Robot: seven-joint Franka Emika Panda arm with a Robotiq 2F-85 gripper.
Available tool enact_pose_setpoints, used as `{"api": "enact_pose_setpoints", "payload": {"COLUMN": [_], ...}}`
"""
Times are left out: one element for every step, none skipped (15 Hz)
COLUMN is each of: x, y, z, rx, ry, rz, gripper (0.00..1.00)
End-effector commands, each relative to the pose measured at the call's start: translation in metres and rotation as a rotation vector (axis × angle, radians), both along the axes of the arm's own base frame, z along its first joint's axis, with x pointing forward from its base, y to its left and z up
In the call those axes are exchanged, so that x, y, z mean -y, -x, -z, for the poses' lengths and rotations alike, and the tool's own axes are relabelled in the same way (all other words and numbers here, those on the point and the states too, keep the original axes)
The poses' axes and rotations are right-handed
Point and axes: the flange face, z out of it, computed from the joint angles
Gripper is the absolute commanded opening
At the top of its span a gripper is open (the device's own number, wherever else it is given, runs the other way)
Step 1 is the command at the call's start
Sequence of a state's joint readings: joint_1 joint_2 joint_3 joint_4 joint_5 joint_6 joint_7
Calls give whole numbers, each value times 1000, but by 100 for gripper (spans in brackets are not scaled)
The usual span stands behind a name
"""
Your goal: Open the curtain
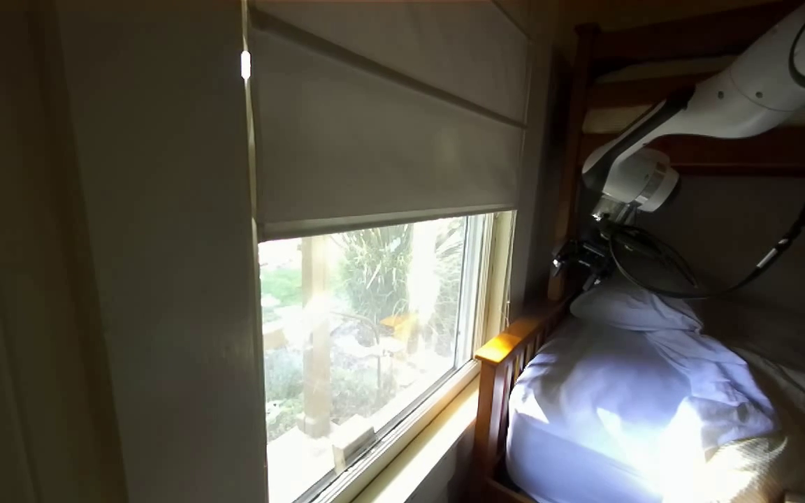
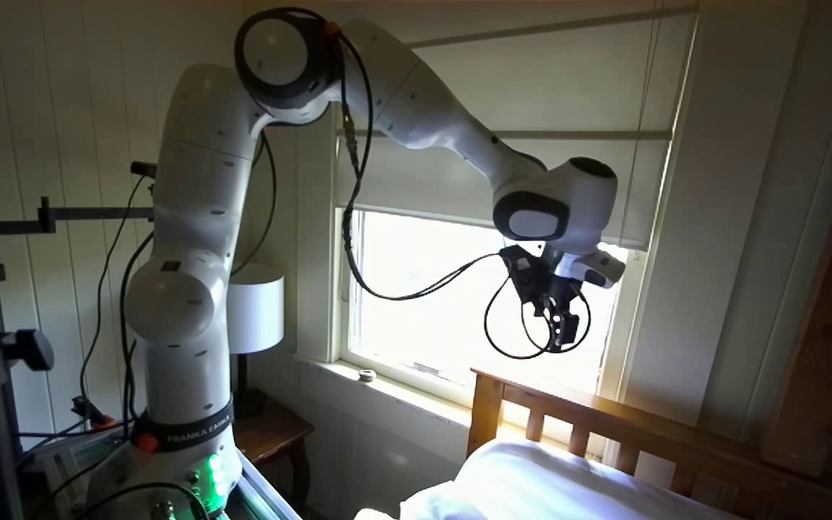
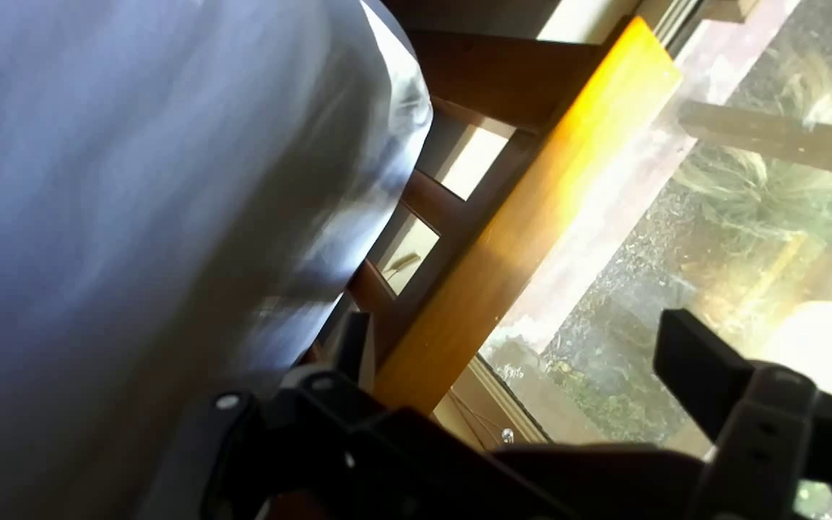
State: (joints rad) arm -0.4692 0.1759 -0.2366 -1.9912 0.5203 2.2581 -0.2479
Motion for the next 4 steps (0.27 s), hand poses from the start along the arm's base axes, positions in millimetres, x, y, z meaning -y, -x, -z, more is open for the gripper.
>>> {"api": "enact_pose_setpoints", "payload": {"x": [-29,-31,-19,-22], "y": [24,24,10,11], "z": [-4,-5,-2,-2], "rx": [6,16,5,7], "ry": [139,173,107,114], "rz": [-146,-185,-114,-122], "gripper": [100,100,100,100]}}
